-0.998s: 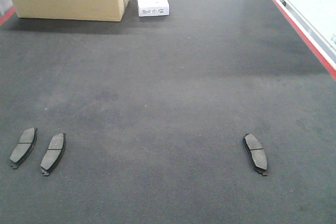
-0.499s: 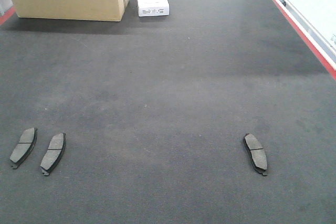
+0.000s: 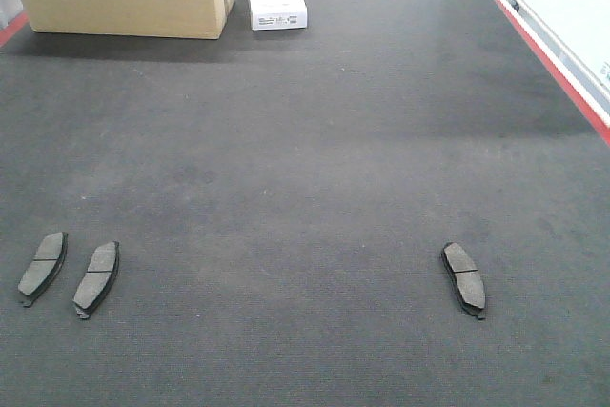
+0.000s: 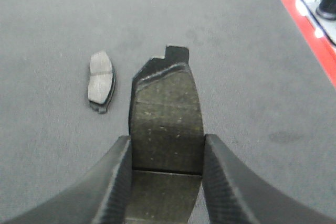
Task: Move and align brake pads A on conveyor
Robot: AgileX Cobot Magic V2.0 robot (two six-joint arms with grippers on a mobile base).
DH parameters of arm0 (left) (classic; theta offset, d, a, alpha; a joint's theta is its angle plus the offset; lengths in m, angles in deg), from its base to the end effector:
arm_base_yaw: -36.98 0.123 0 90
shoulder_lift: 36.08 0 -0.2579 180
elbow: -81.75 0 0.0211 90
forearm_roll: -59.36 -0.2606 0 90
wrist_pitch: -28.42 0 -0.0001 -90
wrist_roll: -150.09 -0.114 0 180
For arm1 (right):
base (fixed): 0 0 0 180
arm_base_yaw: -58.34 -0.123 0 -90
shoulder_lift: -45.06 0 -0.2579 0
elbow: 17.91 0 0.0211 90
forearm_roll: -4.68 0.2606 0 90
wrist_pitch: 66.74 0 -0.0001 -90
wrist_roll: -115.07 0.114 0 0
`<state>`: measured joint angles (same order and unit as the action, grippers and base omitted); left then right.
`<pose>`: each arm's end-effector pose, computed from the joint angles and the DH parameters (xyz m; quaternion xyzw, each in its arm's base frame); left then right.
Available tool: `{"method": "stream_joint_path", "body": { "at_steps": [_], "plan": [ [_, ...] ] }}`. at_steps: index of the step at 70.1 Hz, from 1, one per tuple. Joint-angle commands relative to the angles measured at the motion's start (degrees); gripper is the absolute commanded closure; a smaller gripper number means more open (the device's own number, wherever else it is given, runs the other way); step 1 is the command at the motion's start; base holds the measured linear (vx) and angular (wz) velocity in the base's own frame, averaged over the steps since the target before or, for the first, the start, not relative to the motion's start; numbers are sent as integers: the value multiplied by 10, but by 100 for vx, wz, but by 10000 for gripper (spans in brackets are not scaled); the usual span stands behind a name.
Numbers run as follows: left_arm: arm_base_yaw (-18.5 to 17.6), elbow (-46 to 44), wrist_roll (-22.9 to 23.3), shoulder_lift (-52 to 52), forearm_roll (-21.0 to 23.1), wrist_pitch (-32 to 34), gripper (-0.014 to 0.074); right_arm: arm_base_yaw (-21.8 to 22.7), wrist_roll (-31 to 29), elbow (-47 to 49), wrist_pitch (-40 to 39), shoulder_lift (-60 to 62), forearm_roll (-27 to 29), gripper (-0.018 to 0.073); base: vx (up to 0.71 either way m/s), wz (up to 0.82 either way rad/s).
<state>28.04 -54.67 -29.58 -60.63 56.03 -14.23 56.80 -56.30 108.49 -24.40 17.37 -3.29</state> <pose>0.1053 -0.0120 0.3064 0.0681 0.8199 -0.0176 0.5682 0.1210 -0.0074 0.2407 0.0312 0.8790 -0.0235 0.4751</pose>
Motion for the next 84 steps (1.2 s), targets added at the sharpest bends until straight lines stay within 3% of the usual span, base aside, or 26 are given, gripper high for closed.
{"method": "stream_joint_path", "body": {
  "at_steps": [1,45,84],
  "plan": [
    [-2,-12,1,-5,0,45,602,2,-12,33,-38,-46,2,566,0,0],
    [-2,-12,1,-5,0,43,602,0,-60,311,97,-507,12,564,0,0],
    [-2,-11,1,-5,0,43,602,-137,-62,491,102,-750,25,564,0,0]
  ]
}}
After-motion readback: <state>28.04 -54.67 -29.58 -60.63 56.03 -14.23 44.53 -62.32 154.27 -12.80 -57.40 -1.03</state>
